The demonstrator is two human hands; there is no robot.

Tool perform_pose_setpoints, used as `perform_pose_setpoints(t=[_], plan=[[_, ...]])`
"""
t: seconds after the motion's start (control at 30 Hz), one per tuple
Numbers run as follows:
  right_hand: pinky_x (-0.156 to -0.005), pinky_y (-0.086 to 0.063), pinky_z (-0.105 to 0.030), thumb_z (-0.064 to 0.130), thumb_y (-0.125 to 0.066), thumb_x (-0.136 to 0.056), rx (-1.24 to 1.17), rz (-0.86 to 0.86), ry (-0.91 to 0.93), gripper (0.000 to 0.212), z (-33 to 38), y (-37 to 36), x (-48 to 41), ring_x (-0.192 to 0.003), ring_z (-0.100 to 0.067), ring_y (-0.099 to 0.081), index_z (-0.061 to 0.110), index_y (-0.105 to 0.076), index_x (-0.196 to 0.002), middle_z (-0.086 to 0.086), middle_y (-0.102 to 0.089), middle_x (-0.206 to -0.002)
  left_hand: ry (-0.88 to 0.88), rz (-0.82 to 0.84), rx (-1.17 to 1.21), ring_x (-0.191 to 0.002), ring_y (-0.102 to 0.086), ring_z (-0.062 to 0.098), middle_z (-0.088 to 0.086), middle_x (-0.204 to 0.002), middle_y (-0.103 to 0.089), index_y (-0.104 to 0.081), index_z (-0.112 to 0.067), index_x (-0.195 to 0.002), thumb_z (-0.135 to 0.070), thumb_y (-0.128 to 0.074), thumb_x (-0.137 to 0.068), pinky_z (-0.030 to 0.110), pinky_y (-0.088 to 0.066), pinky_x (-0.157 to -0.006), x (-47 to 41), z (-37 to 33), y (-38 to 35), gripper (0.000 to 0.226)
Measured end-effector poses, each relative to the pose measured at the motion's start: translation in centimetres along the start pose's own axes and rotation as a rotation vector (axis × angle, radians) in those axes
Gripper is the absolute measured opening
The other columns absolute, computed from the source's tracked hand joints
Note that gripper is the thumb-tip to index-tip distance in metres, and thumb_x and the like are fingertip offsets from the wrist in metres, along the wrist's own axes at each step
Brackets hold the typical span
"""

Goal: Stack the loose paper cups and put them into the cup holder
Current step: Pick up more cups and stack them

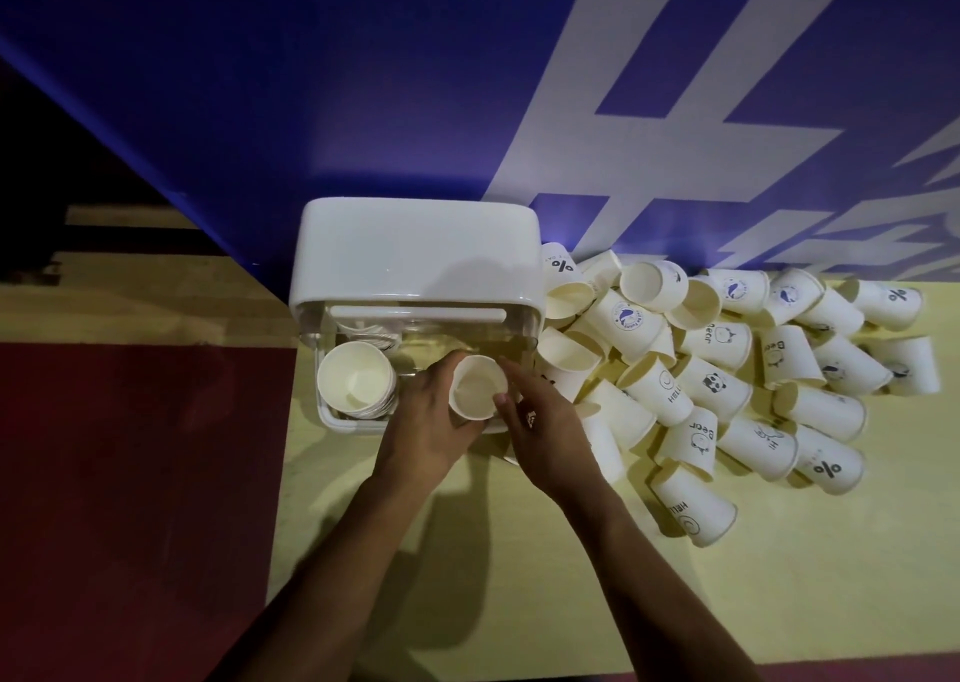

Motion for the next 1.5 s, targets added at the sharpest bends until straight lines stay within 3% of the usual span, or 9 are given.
perform_pose_setpoints(t=[0.13,0.3,0.43,0.57,0.67,0.77,0.97,1.23,1.5], plan=[[-0.083,-0.049,-0.027,0.03,-0.059,-0.103,0.104,0.053,-0.019,0.049,-1.0,-1.4,-0.6,-0.095,-0.011,-0.059,0.028,-0.047,-0.151,0.003,-0.059,-0.128,-0.009,0.05,-0.026,-0.124,-0.056,0.018,-0.002,-0.139,-0.059,-0.049,-0.025,-0.144,-0.037,-0.086,-0.078,0.033,-0.049,-0.1,-0.3,0.8,-0.8,0.077],[-0.092,-0.049,-0.028,0.025,-0.059,-0.102,0.224,0.074,-0.047,0.056,-1.5,-2.3,-1.1,-0.13,-0.018,-0.054,0.028,-0.04,-0.155,0.006,-0.046,-0.153,0.051,0.097,-0.045,-0.134,-0.051,0.02,0.001,-0.149,-0.053,-0.045,-0.021,-0.152,-0.044,-0.086,-0.079,0.035,-0.045,-0.108,-0.4,2.0,-1.4,0.087],[-0.091,-0.055,-0.04,0.024,-0.058,-0.103,0.274,0.077,-0.049,0.057,-1.4,-2.7,-1.2,-0.129,-0.023,-0.055,0.025,-0.038,-0.156,0.003,-0.047,-0.151,0.095,0.1,-0.059,-0.13,-0.054,0.021,-0.002,-0.146,-0.055,-0.045,-0.027,-0.15,-0.051,-0.084,-0.077,0.038,-0.047,-0.105,-0.7,2.5,-1.7,0.086],[-0.092,-0.053,-0.033,0.032,-0.057,-0.103,0.199,0.027,-0.031,0.052,-0.4,-1.8,-0.4,-0.123,-0.015,-0.055,0.029,-0.043,-0.153,0.006,-0.052,-0.144,0.081,0.081,-0.063,-0.131,-0.054,0.024,0.001,-0.147,-0.054,-0.04,-0.027,-0.153,-0.047,-0.086,-0.076,0.037,-0.048,-0.104,-0.4,2.3,-1.6,0.091],[-0.071,-0.053,-0.03,0.034,-0.062,-0.1,0.132,-0.206,-0.02,0.028,0.4,1.8,1.4,-0.086,-0.012,-0.063,0.026,-0.062,-0.126,0.008,-0.064,-0.112,0.006,0.018,-0.079,-0.133,-0.052,0.027,0.011,-0.147,-0.053,-0.038,-0.016,-0.156,-0.037,-0.092,-0.072,0.031,-0.041,-0.107,0.6,1.4,-0.5,0.101],[-0.074,-0.055,-0.037,0.041,-0.073,-0.09,0.034,-0.46,-0.2,0.035,-2.1,7.0,2.6,-0.085,-0.012,-0.06,0.02,-0.064,-0.117,0.008,-0.065,-0.103,-0.082,-0.089,-0.114,-0.131,-0.054,0.03,0.011,-0.144,-0.054,-0.047,-0.011,-0.148,-0.04,-0.091,-0.072,0.042,-0.049,-0.107,2.1,0.1,1.2,0.092],[-0.091,-0.056,-0.042,0.055,-0.089,-0.067,-0.067,-0.174,-0.412,0.093,-6.7,7.6,-0.8,-0.114,-0.018,-0.056,0.022,-0.047,-0.142,0.006,-0.055,-0.124,-0.037,-0.107,-0.046,-0.139,-0.046,0.021,0.004,-0.149,-0.051,-0.053,-0.017,-0.143,-0.039,-0.084,-0.081,0.028,-0.041,-0.102,4.9,-1.4,1.6,0.072],[-0.096,-0.053,-0.039,0.055,-0.084,-0.062,-0.059,-0.208,-0.317,0.077,-5.9,6.9,-1.3,-0.116,-0.018,-0.058,0.029,-0.06,-0.13,0.005,-0.065,-0.124,0.009,0.012,0.047,-0.134,-0.047,0.016,-0.006,-0.151,-0.046,-0.048,-0.03,-0.144,-0.044,-0.077,-0.087,0.029,-0.042,-0.102,5.2,-3.6,0.2,0.066],[-0.08,-0.045,-0.024,0.045,-0.086,-0.072,-0.161,-0.352,-0.232,0.061,-5.9,14.0,6.0,-0.101,-0.004,-0.054,0.035,-0.057,-0.125,0.017,-0.062,-0.117,-0.076,0.122,0.108,-0.125,-0.054,0.013,-0.011,-0.14,-0.051,-0.049,-0.026,-0.145,-0.034,-0.082,-0.083,0.028,-0.047,-0.095,4.1,-9.8,-4.3,0.07]])
Point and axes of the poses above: each hand's wrist, its own x-axis away from the middle knuckle, its own y-axis out of the back of the hand, z = x × y, the point moved 10 cm from there along -x, towards the middle knuckle
